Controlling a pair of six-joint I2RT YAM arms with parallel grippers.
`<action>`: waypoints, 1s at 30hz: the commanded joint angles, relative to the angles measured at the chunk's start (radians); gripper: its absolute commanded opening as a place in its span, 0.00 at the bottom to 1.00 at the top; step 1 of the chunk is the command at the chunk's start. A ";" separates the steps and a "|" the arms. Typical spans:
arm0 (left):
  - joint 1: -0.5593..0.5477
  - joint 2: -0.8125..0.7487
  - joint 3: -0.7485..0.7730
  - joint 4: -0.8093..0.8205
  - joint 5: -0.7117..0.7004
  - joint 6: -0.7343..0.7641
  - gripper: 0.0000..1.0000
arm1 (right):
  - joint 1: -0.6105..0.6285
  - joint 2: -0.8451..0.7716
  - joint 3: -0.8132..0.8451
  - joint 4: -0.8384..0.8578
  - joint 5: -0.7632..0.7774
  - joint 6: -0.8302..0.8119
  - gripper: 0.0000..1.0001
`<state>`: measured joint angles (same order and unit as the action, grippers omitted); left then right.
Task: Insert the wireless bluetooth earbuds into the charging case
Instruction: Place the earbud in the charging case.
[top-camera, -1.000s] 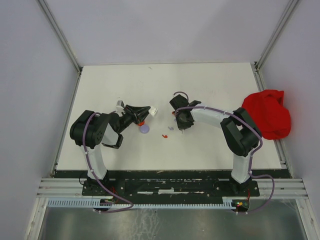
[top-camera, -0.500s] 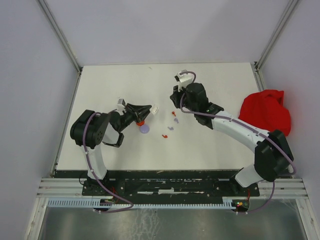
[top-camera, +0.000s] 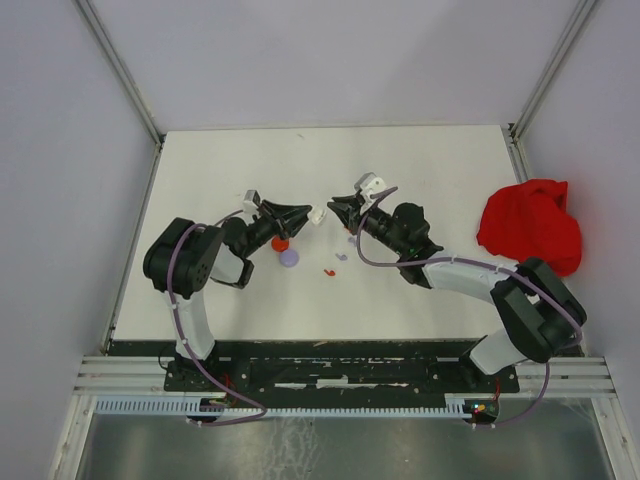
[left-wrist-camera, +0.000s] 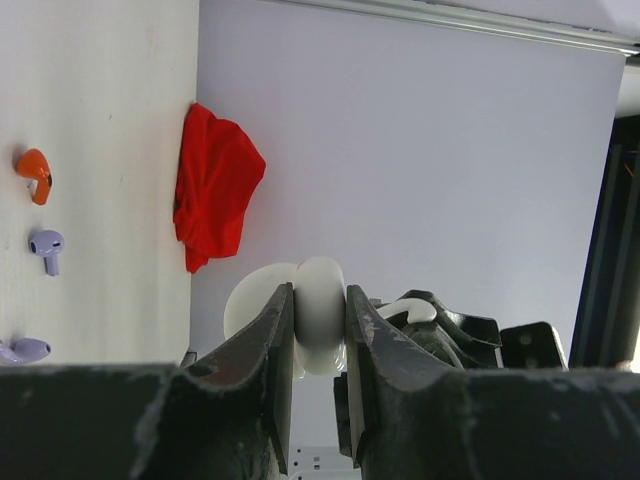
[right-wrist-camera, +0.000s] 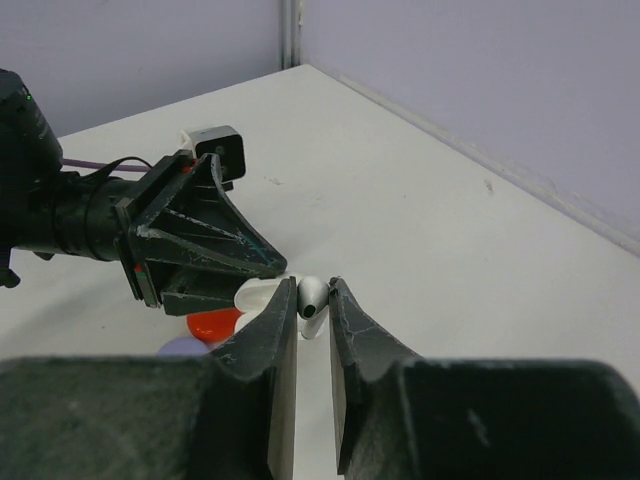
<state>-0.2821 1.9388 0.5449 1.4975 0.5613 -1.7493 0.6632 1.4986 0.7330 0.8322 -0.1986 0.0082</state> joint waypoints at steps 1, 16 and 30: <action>-0.017 0.004 0.032 0.039 0.028 -0.038 0.03 | 0.009 0.024 -0.019 0.236 -0.100 -0.061 0.00; -0.027 0.009 0.037 0.028 0.048 -0.075 0.03 | 0.055 0.128 -0.055 0.319 -0.105 -0.216 0.00; -0.028 -0.003 0.043 0.007 0.069 -0.069 0.03 | 0.055 0.188 -0.067 0.358 -0.087 -0.229 0.00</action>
<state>-0.3054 1.9488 0.5629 1.4857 0.6056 -1.7840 0.7155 1.6775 0.6720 1.1099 -0.2871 -0.2111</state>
